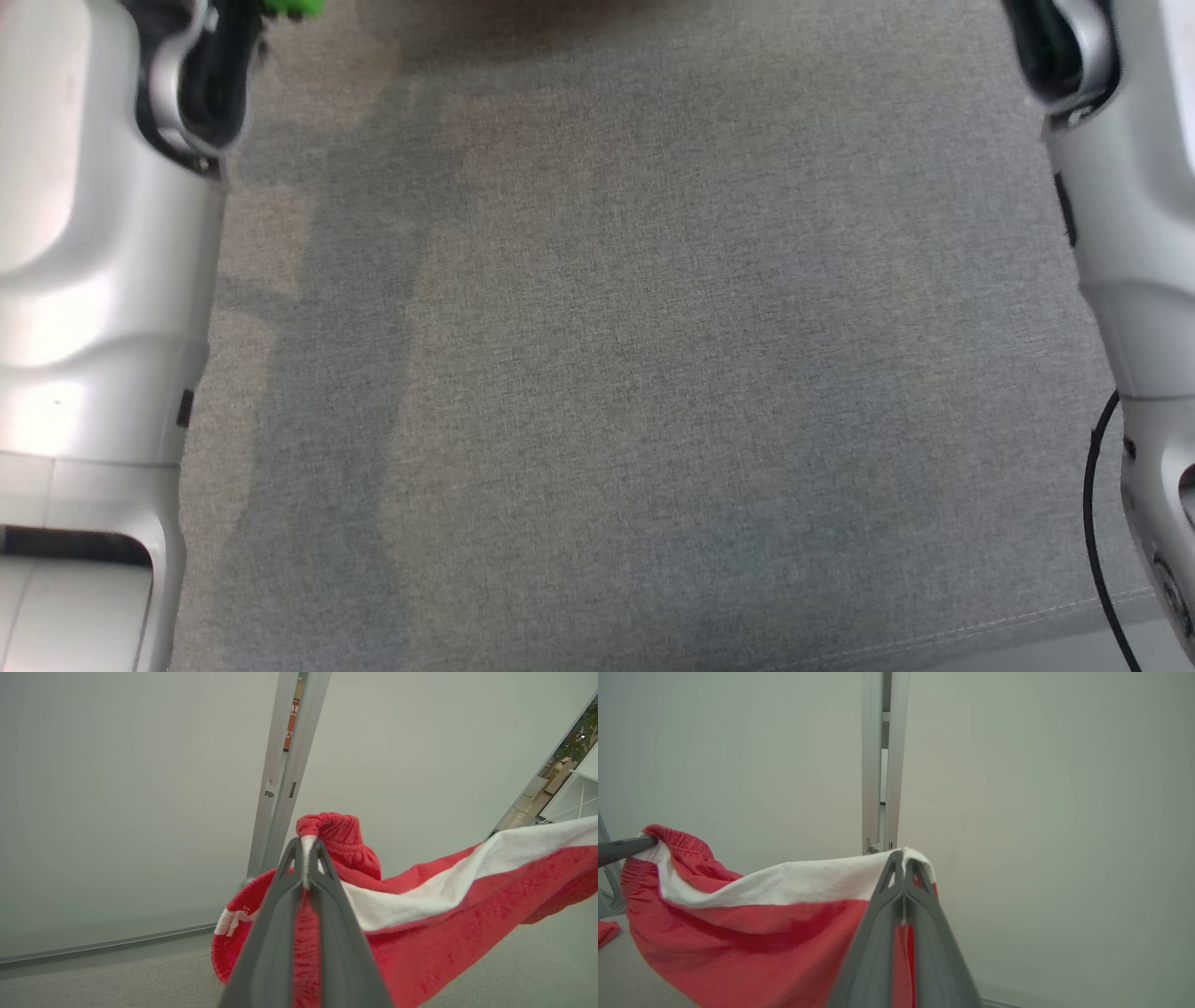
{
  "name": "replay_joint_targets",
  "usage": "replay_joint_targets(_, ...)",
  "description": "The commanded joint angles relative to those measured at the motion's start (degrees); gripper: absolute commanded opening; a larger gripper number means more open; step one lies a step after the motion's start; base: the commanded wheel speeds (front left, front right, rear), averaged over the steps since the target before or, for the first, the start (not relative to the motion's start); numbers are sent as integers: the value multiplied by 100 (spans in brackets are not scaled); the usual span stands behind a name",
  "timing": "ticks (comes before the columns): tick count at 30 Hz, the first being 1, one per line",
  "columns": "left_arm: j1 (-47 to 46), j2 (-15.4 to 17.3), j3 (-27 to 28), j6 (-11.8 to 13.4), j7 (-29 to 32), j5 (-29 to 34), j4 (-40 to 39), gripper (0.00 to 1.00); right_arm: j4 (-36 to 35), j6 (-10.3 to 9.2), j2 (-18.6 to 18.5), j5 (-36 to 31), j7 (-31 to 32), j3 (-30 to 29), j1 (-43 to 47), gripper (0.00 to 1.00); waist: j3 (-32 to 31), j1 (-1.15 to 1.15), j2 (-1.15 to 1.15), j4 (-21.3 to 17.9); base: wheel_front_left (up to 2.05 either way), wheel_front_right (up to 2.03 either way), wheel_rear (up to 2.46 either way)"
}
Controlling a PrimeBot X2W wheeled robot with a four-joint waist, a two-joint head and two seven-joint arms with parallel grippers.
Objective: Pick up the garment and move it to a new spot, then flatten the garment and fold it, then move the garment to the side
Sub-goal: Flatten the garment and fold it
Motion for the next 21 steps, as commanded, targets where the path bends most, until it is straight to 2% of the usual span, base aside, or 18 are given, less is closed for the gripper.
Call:
replay_joint_targets(1,192,52,-71,-32,-67,-60,111,0,106,-5,-20,87,-109,103,198,0,265,-1,0,-22,0,0,0)
replay_joint_targets(4,582,68,-312,-40,-144,-231,270,0,285,-6,-66,198,-301,313,537,0,274,-1,0,-8,0,0,0)
replay_joint_targets(8,1177,162,-742,-44,-187,-618,87,0,367,-5,-175,395,-562,465,990,0,208,-1,0,32,0,0,0)
replay_joint_targets(13,1883,418,-1290,-45,-232,-1059,-453,0,218,-6,-340,577,-775,496,1555,0,31,-1,0,95,0,0,0)
replay_joint_targets(21,2824,915,-2029,-45,217,-1743,-1533,0,-342,-6,-572,743,-692,316,2591,0,-289,-1,0,209,0,0,0)
